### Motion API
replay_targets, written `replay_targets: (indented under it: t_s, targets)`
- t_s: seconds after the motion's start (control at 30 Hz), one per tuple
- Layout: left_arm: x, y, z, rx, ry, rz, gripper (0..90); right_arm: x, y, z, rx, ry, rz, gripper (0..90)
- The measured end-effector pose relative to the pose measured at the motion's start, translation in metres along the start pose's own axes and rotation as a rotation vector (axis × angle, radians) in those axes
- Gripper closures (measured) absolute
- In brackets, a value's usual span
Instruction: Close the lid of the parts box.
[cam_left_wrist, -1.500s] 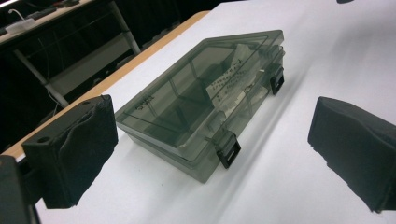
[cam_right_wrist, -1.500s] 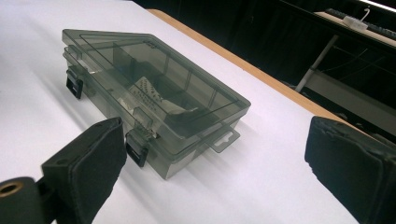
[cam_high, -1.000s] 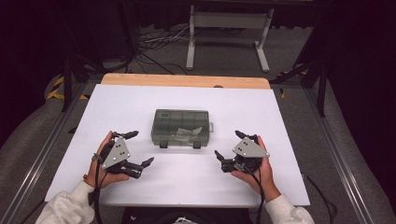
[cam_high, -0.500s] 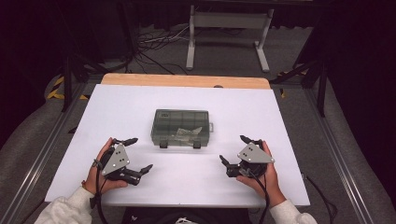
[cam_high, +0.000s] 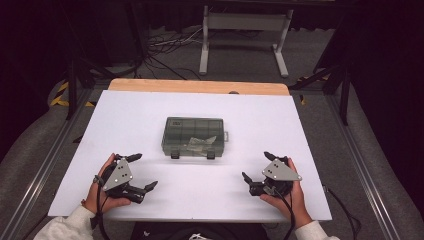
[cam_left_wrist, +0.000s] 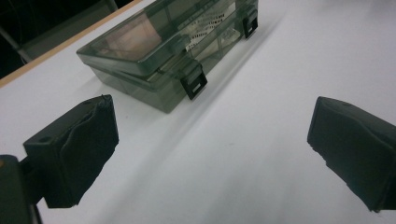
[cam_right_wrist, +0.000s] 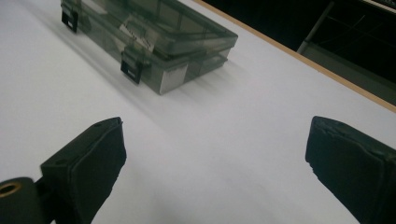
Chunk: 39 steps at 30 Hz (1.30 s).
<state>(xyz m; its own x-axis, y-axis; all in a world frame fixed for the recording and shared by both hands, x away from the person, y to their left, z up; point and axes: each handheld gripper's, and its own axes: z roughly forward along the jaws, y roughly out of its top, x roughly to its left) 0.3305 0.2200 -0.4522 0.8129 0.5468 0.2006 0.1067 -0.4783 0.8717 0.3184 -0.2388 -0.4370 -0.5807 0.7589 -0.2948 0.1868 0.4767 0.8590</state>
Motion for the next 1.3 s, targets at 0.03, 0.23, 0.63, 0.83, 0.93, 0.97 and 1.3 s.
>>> replay_targets:
  t_s: [0.03, 0.23, 0.63, 0.83, 0.93, 0.97, 1.3]
  targets:
    - [-0.0005, -0.0013, -0.0013, 0.003, 0.002, -0.002, 2.5, 0.0005, -0.0019, -0.0008, 0.008, 0.003, -0.007, 5.5]
    - [-0.0006, -0.0015, -0.0048, 0.001, 0.002, -0.007, 2.4, 0.0016, -0.0097, -0.004, 0.023, 0.015, -0.016, 5.2]
    - [-0.0009, -0.0005, -0.0056, -0.007, 0.022, -0.02, 2.6, 0.0045, -0.0068, -0.0054, -0.005, 0.033, -0.022, 5.3]
    - [-0.001, -0.0007, -0.0076, -0.012, 0.018, -0.013, 2.5, 0.0043, -0.0058, -0.0052, -0.009, 0.026, -0.019, 5.4]
    - [-0.0011, -0.0013, -0.009, -0.012, 0.022, -0.009, 2.5, 0.0043, -0.0045, -0.006, -0.009, 0.015, -0.015, 5.3]
    - [-0.0015, -0.0015, -0.0092, -0.014, 0.021, -0.015, 2.5, 0.004, -0.0043, -0.006, -0.011, 0.015, -0.009, 5.4]
    - [0.0011, 0.0002, -0.0076, -0.029, 0.017, -0.025, 2.6, 0.0018, -0.0053, -0.0051, 0.007, -0.002, 0.002, 5.5]
